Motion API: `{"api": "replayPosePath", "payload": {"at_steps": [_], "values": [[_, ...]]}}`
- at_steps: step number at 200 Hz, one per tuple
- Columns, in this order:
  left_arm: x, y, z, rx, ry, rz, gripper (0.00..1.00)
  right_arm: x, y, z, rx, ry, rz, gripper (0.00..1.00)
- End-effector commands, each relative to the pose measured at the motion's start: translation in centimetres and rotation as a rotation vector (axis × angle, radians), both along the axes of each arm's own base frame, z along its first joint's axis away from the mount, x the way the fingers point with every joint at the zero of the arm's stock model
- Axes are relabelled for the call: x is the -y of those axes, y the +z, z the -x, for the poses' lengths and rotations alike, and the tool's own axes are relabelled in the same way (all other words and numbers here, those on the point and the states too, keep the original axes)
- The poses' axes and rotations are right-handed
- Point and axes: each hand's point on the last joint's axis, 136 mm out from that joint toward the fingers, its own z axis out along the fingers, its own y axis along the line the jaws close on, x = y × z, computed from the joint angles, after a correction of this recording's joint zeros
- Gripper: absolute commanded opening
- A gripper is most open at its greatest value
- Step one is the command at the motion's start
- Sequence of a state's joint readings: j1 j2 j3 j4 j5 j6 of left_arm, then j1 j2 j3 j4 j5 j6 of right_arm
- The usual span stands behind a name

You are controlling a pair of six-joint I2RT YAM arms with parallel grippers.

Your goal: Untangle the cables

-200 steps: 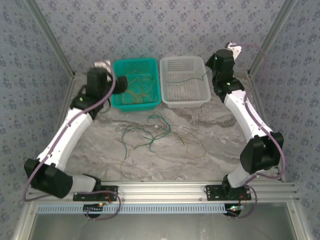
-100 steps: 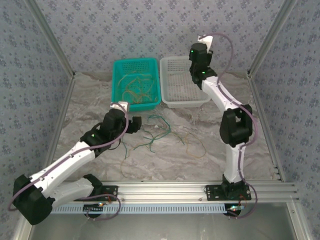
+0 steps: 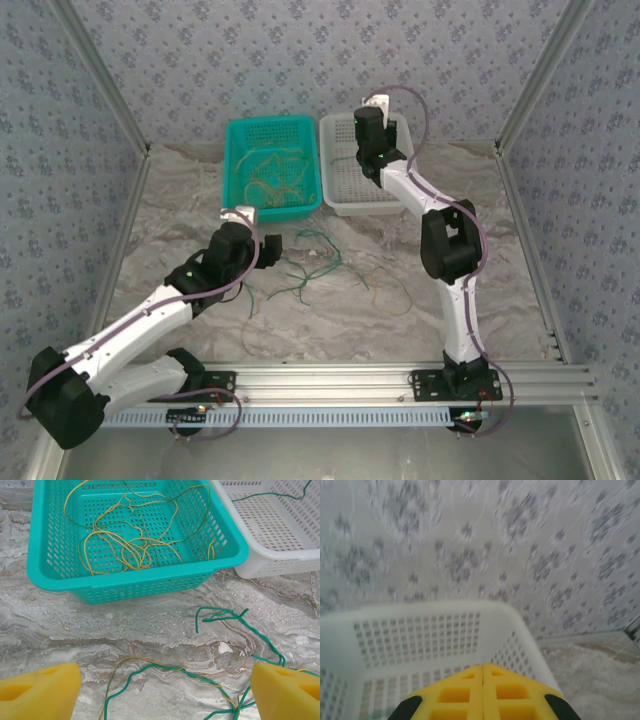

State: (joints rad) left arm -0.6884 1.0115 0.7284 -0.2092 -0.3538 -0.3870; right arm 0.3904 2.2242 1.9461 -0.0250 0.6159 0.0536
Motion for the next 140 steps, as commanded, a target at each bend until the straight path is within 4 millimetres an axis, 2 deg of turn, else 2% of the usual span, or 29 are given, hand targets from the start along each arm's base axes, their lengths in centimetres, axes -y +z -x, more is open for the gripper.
{"api": "replayPosePath", "payload": {"at_steps": [1,33,58,71,105,140], "values": [[0.1,-0.1,-0.3,0.016,0.013,0.0,0.88,-0.5,-3.3,1.2,-0.239,0.076,-0.007,0.0],[0.3,-1.0,-0.5,0.003,0.015,0.004,0.88,-0.8,-7.2,2.2,-0.413,0.127,-0.008,0.0],[0.7,-1.5,-0.7,-0.005,0.01,0.009,0.88,-2.3,-10.2,2.1,-0.502,0.237,-0.114,0.0],[0.8,-1.8,-0.8,-0.012,0.009,0.007,0.88,-2.5,-12.0,2.5,-0.571,0.248,-0.164,0.0],[0.6,-2.4,-0.9,-0.02,0.022,0.001,0.88,-3.3,-13.7,2.4,-0.605,0.265,-0.213,0.0],[0.5,-3.0,-0.9,-0.025,0.028,-0.007,0.88,-3.2,-15.2,2.2,-0.626,0.245,-0.239,0.0]]}}
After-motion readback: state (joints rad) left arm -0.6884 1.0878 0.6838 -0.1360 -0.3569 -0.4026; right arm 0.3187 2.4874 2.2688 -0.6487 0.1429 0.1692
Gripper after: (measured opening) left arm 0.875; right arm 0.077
